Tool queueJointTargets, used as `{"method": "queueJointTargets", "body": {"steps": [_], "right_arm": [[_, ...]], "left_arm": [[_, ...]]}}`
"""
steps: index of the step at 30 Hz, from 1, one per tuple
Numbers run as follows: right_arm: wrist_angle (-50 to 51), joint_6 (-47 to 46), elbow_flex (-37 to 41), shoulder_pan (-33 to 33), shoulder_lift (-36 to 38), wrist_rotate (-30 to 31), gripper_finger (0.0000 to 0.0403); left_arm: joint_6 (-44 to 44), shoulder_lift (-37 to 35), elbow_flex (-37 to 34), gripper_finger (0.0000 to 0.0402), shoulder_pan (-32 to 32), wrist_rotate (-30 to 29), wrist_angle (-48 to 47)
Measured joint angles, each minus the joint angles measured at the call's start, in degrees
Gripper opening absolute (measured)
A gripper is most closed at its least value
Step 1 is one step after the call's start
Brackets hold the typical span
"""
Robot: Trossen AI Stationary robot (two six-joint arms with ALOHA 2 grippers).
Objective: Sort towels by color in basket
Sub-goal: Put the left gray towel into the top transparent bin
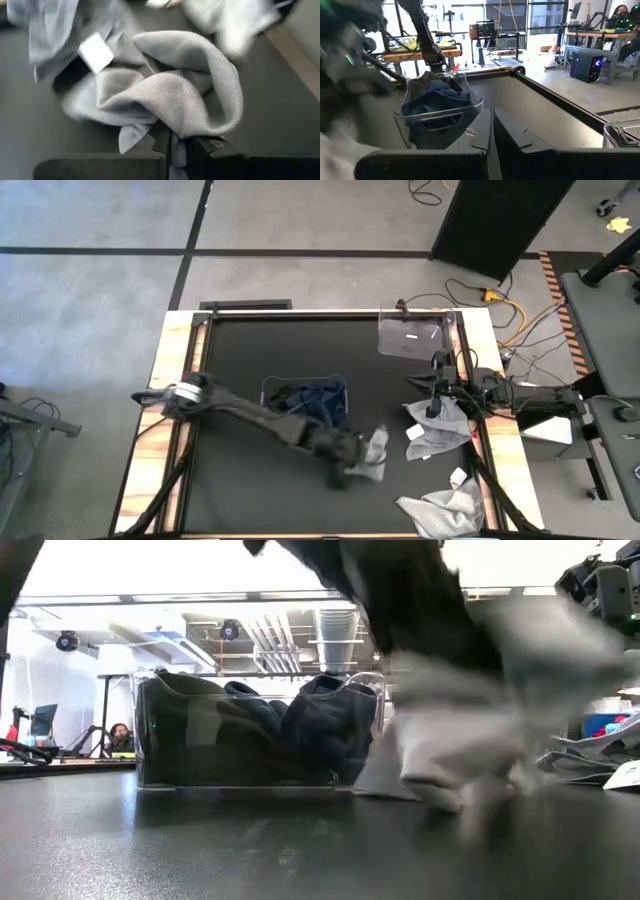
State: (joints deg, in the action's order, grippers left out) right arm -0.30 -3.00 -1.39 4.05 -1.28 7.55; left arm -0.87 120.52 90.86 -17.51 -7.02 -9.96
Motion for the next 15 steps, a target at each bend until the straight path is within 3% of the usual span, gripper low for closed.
{"method": "queueJointTargets", "body": {"steps": [8, 12, 15], "right_arm": [[0.0, 0.0, 0.0, 0.0, 0.0, 0.0, 0.0013], [0.0, 0.0, 0.0, 0.0, 0.0, 0.0, 0.0013], [0.0, 0.0, 0.0, 0.0, 0.0, 0.0, 0.0013]], "left_arm": [[-0.9, 12.5, 7.6, 0.0023, 2.6, 2.1, 0.3], [-1.9, 13.8, 9.6, 0.006, 2.6, 2.9, -1.4], [-1.0, 12.1, 9.4, 0.01, 2.8, 8.3, -1.5]]}}
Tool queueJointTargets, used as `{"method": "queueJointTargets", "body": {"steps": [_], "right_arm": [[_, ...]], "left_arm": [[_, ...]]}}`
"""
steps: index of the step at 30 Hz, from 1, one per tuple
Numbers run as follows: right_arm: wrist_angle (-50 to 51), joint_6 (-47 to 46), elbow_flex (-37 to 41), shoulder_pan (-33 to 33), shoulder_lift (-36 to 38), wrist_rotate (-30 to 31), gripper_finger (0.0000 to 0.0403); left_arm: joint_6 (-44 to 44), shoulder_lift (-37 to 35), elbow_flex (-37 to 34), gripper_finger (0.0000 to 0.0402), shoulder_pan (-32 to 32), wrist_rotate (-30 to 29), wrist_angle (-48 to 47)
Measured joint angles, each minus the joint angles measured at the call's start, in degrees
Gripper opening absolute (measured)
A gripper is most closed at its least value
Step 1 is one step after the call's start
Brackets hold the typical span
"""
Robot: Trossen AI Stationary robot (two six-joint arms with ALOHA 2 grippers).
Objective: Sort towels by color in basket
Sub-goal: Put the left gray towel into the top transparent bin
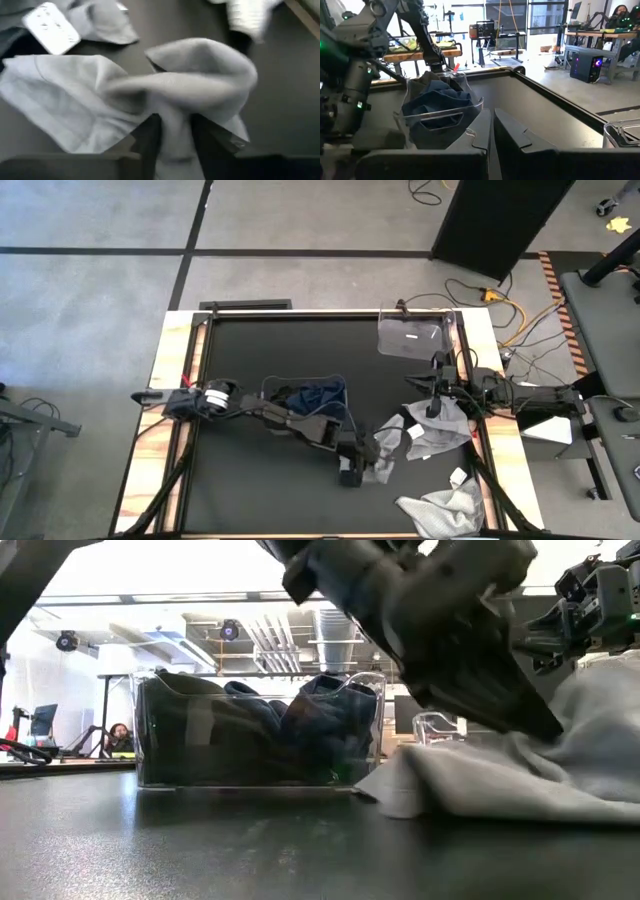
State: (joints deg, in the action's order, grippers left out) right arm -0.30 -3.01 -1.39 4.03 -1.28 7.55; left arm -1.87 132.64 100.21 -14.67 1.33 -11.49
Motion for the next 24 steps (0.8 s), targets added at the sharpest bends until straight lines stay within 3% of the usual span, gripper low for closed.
{"method": "queueJointTargets", "body": {"steps": [2, 7, 10, 13, 18, 20, 24], "right_arm": [[0.0, 0.0, 0.0, 0.0, 0.0, 0.0, 0.0013], [-3.1, -0.7, 0.0, 0.0, 0.0, 0.2, 0.0013], [-6.4, -10.9, 0.0, 0.0, 0.0, 0.1, 0.0013], [-10.4, -15.6, 0.0, 0.1, 0.0, 0.2, 0.0013], [-20.6, -21.4, 0.0, -1.7, -3.6, 1.2, 0.0013], [-23.4, -21.5, 0.0, -4.5, -8.0, 2.8, 0.0013], [-30.5, -21.5, -0.1, -12.3, -22.2, 11.5, 0.0013]], "left_arm": [[0.0, -1.5, -0.2, 0.0128, 0.0, 2.7, -1.5], [-2.0, -7.9, -0.7, 0.0189, -1.2, 3.3, -6.7], [-0.4, -12.8, -3.7, 0.0203, -2.6, 2.6, -7.4], [0.7, -19.7, -11.8, 0.0203, -5.4, -2.1, -2.8], [2.4, -33.3, -31.0, 0.0193, -11.0, -13.6, 13.3], [2.6, -38.1, -38.2, 0.0189, -13.1, -16.4, 19.4], [4.3, -46.5, -50.3, 0.0185, -16.7, -17.5, 30.3]]}}
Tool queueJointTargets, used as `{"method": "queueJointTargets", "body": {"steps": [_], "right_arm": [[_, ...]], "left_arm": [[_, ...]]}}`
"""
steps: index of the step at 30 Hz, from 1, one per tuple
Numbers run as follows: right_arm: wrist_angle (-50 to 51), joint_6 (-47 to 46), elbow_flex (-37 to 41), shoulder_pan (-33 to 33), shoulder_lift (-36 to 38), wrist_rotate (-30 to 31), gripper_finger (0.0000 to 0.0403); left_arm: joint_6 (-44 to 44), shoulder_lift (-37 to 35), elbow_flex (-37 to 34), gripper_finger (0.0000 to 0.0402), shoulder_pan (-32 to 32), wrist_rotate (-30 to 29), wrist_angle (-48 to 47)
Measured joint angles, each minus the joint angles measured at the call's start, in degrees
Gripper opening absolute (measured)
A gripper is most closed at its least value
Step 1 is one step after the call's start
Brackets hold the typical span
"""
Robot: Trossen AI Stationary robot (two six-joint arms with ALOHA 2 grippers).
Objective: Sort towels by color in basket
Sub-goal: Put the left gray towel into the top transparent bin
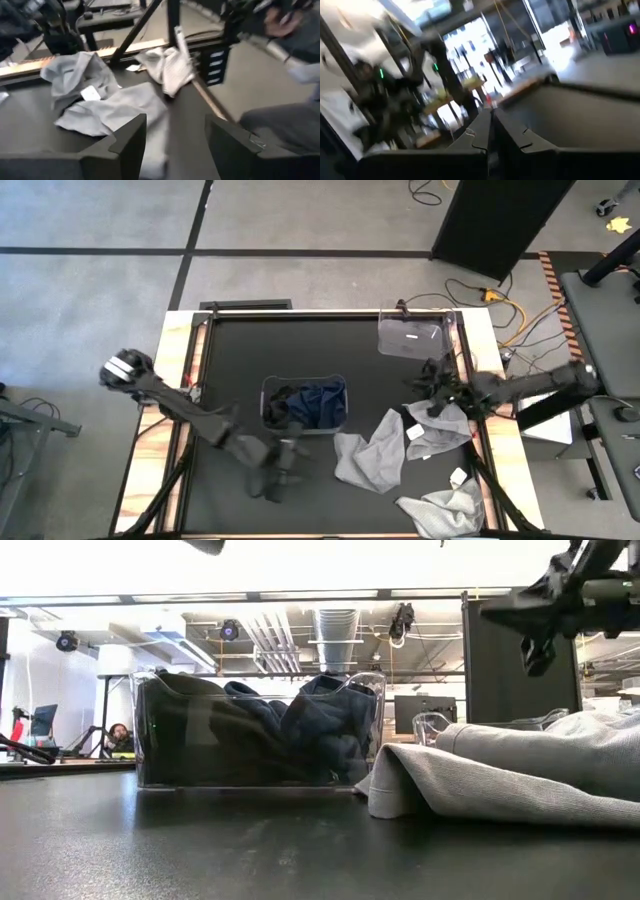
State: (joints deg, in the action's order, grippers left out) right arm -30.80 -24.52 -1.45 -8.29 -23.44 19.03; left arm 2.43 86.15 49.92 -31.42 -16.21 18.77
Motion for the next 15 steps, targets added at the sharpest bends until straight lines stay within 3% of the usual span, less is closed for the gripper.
{"method": "queueJointTargets", "body": {"steps": [5, 10, 15], "right_arm": [[2.8, -2.2, -8.3, -10.8, -19.1, 8.2, 0.004], [23.3, -7.5, -25.5, -18.8, -34.4, 13.5, 0.0106], [42.4, -15.5, -40.5, -25.5, -49.5, 12.8, 0.0191]], "left_arm": [[5.3, -8.4, -11.0, 0.0184, -5.1, -3.9, 5.7], [8.0, -13.1, -17.3, 0.0184, -10.3, -11.1, 7.9], [5.9, -12.3, -21.0, 0.0184, -12.4, -20.1, 15.2]]}}
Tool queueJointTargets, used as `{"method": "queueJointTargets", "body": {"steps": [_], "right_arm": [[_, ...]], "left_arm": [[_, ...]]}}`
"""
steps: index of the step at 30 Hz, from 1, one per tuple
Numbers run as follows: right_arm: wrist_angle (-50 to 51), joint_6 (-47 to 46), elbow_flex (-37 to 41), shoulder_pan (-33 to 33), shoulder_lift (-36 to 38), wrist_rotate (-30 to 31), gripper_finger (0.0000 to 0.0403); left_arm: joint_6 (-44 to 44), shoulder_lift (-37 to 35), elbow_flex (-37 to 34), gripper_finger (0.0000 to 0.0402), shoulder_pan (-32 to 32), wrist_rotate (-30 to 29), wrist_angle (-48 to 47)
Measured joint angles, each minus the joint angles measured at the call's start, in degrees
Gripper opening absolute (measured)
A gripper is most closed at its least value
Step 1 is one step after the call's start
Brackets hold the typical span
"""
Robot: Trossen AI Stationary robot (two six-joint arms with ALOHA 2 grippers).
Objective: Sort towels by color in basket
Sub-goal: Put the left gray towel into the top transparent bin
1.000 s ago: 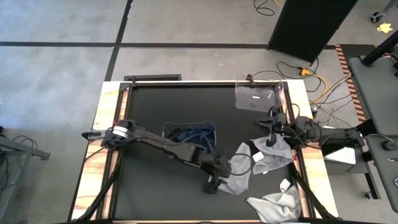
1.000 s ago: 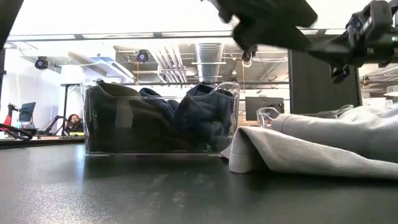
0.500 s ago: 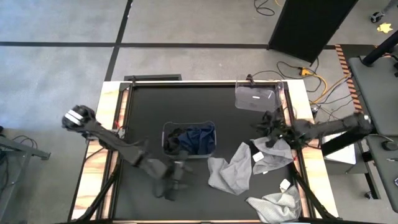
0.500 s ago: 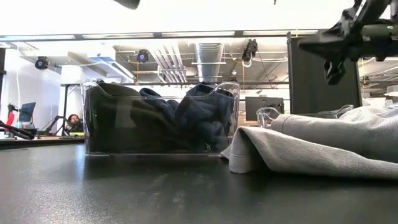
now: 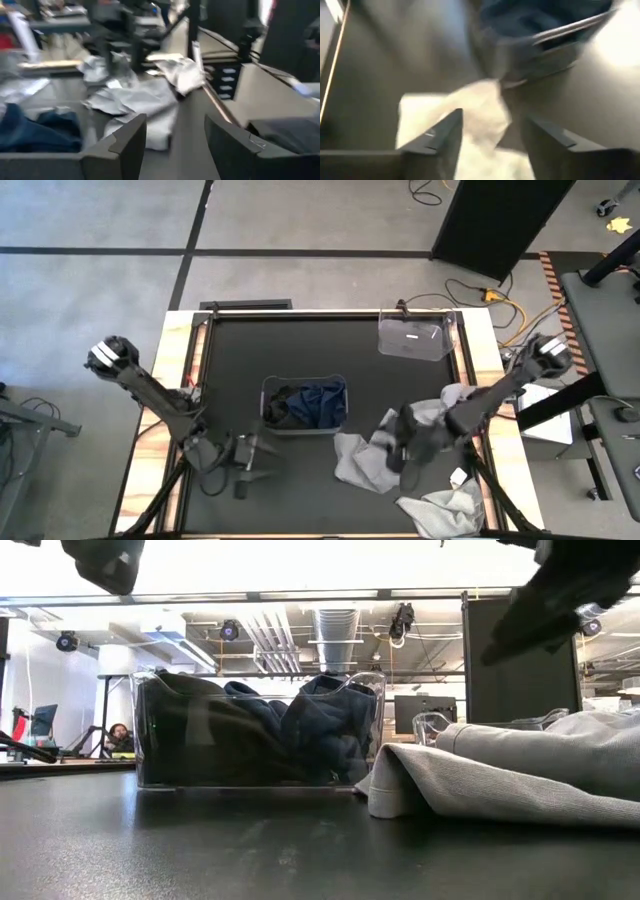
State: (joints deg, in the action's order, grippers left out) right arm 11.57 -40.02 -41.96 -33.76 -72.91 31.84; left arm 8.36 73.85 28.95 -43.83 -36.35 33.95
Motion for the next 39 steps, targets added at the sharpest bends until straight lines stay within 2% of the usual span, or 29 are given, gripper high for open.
{"method": "queueJointTargets", "body": {"steps": [4, 7, 12, 14, 17, 20, 23, 27, 29, 32, 36, 39], "right_arm": [[5.0, -1.4, -7.5, -4.9, -10.6, -1.6, 0.0255], [7.7, -2.4, -11.5, -6.2, -17.3, -3.5, 0.029], [10.9, -3.8, -14.6, -3.9, -25.8, -3.6, 0.0311], [11.1, -3.6, -15.1, -2.5, -28.0, -6.1, 0.0308], [10.3, -3.3, -15.6, -1.0, -29.8, -9.8, 0.0288], [10.7, -3.2, -15.7, -0.2, -30.7, -11.5, 0.0243], [13.7, -3.2, -15.7, 0.9, -30.6, -11.9, 0.0172], [23.4, -3.4, -16.1, 1.7, -29.8, -11.8, 0.0051], [31.6, -3.8, -17.3, 2.1, -28.5, -10.8, 0.0025], [46.7, -6.7, -19.9, 3.0, -25.4, -5.4, 0.0021], [64.1, -13.2, -24.9, 5.9, -17.3, 9.6, 0.0016], [68.6, -18.1, -25.8, 11.4, -12.1, 17.0, 0.0015]], "left_arm": [[-4.5, 3.6, -1.8, 0.0184, 0.8, -2.8, 10.4], [-5.3, 5.2, -2.0, 0.0184, 1.0, -2.8, 13.2], [-4.0, 7.3, -1.4, 0.0184, 1.1, -3.7, 13.3], [-3.8, 8.4, -1.0, 0.0184, 1.2, -4.6, 13.5], [-3.5, 10.0, -0.1, 0.0184, 1.2, -5.2, 13.6], [-3.3, 11.5, 0.7, 0.0184, 1.2, -5.2, 13.6], [-3.3, 12.1, 1.3, 0.0184, 1.2, -5.2, 13.6], [-3.2, 12.1, 1.4, 0.0184, 1.2, -5.2, 13.5], [-3.1, 12.0, 1.4, 0.0184, 1.1, -5.2, 13.5], [-3.1, 12.0, 1.4, 0.0184, 1.1, -5.2, 13.4], [-3.2, 12.0, 1.4, 0.0184, 1.1, -5.2, 13.1], [-3.3, 12.0, 1.4, 0.0184, 1.6, -5.1, 13.1]]}}
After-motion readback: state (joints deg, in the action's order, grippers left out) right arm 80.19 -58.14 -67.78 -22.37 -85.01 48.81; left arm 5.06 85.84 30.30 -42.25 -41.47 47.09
